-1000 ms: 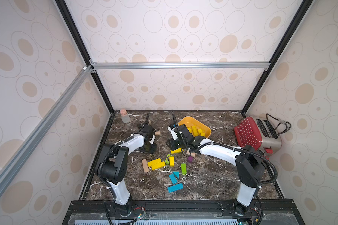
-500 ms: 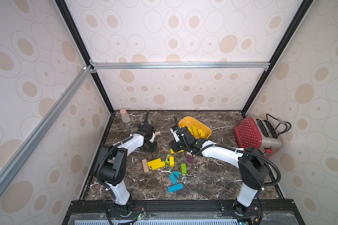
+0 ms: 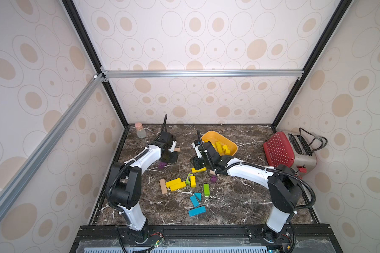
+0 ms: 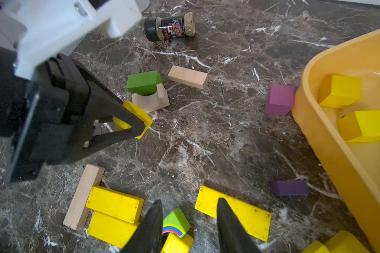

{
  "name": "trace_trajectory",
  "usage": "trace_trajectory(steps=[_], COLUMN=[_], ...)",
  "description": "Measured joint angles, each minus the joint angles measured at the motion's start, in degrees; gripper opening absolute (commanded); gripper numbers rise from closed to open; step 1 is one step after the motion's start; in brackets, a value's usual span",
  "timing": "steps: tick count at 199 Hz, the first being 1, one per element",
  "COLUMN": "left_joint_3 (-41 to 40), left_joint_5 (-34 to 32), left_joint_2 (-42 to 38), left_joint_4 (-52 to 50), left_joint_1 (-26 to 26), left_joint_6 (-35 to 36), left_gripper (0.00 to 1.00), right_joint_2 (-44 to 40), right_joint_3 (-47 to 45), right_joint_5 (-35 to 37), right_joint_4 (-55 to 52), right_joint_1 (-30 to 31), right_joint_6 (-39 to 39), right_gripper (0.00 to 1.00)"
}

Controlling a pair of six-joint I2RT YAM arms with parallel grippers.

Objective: Pick out the yellow building blocks
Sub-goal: Pick up the building block from the center of the board, then place the building block in the storage box.

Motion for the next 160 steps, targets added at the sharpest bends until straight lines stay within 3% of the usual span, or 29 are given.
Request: trace_trajectory(steps=[77,160], left_joint_3=[12.9,28.6], left_joint_5=[-0.8,-0.8], left_joint_2=[8.1,19.1], left_joint_4=[-0.1,4.8], left_joint_1=[-5.9,-11.7], left_joint_6=[-0.2,-1.7], left_gripper=[0.04,0.05], right_joint_2=[-0.5,-6.6], right_joint_3=[-1.5,-6.4], right_joint_5=[0.7,1.9], right_joint_4=[1.1,1.0], right_joint_1=[-5.7,-14.5], right_joint_6=[-0.2,-1.9], right_gripper=[0.43,0.43])
